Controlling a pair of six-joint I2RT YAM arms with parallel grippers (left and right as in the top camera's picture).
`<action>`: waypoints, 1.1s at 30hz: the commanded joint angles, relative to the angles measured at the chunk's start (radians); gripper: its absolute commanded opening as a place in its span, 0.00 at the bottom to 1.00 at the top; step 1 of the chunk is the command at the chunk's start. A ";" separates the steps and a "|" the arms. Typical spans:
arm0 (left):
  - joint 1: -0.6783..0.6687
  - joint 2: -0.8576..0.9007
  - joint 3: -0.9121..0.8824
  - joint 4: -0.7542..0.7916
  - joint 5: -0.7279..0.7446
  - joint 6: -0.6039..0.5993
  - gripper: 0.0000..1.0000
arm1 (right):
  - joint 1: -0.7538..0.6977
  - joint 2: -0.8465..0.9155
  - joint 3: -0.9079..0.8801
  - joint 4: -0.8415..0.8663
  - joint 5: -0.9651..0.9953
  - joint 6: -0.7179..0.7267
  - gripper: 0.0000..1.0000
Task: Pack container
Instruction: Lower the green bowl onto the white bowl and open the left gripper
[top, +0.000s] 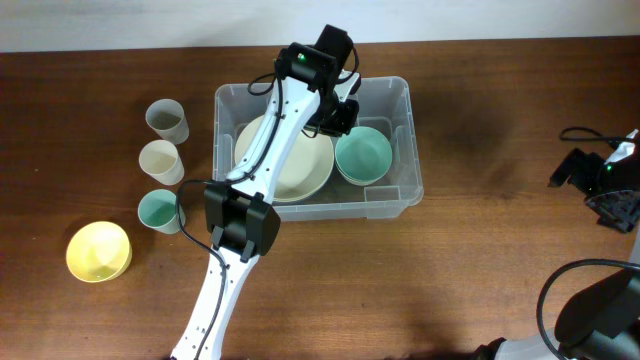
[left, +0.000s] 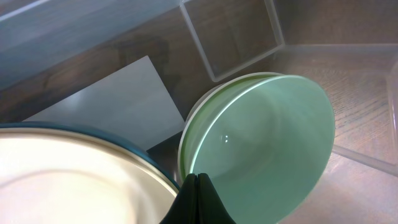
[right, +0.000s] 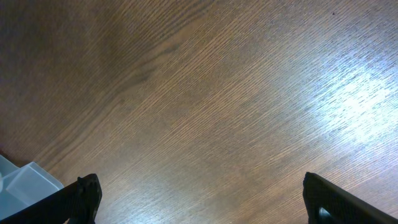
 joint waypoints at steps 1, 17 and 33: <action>0.005 0.021 0.001 0.003 -0.013 0.005 0.01 | -0.001 -0.007 -0.005 0.002 -0.002 -0.007 0.99; 0.004 0.050 -0.024 0.002 0.001 0.005 0.01 | -0.001 -0.007 -0.005 0.002 -0.002 -0.007 0.99; 0.013 0.067 0.071 -0.005 0.020 0.006 0.05 | -0.001 -0.008 -0.005 0.002 -0.002 -0.007 0.99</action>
